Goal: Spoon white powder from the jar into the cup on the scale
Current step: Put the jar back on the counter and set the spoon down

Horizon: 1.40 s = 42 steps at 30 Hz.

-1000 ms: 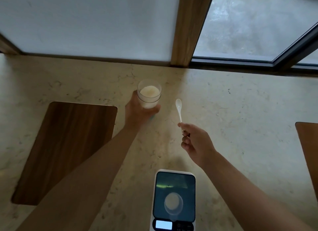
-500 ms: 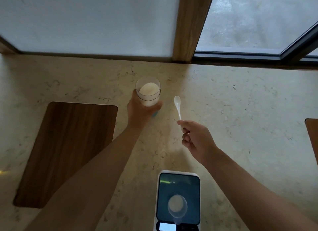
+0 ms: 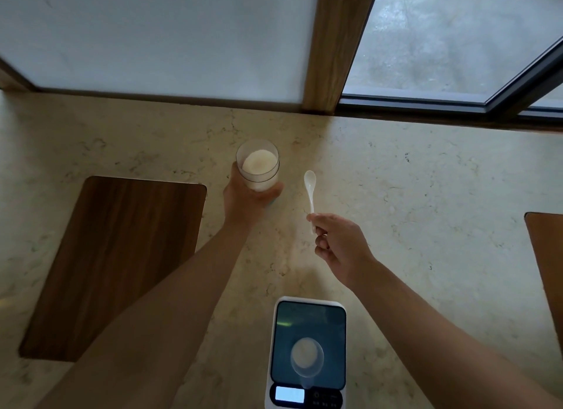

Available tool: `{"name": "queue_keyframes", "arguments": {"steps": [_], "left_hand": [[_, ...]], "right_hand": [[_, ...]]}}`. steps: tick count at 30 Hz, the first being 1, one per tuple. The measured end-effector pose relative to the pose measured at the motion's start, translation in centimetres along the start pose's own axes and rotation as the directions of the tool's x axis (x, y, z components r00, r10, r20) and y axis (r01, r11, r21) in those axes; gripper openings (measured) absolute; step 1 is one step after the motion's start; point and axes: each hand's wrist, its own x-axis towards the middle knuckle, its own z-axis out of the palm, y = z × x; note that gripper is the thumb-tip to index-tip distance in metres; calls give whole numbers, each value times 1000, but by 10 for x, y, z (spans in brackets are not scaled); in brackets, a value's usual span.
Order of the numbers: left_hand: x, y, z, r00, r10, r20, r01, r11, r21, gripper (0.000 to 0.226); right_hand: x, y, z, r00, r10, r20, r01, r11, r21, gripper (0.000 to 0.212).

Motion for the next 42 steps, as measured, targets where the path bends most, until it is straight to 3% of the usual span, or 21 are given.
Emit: {"name": "queue_keyframes", "arguments": {"steps": [12,19,29,38,42], "left_hand": [[-18,-3,-24,996,-4,93,2,1000,23,113],[-56,7,-51,994,-77,83,69,993,100,110],[-136,24,-90,975,-31,218,-22,971,237,114],[-197,29,-103,960,-12,279,-67,961,269,107],[-219,31,-105,962,28,272,-105,957,270,103]], "right_hand": [[-33,3,-5,996,-75,-39,70,989,-130,12],[-70,7,-12,992,-122,-35,115,980,-165,11],[-134,32,-38,980,-198,-36,190,968,-165,11],[-165,79,-74,964,-253,-79,226,940,-256,14],[-170,100,-94,938,-324,-126,256,889,-380,13]]}}
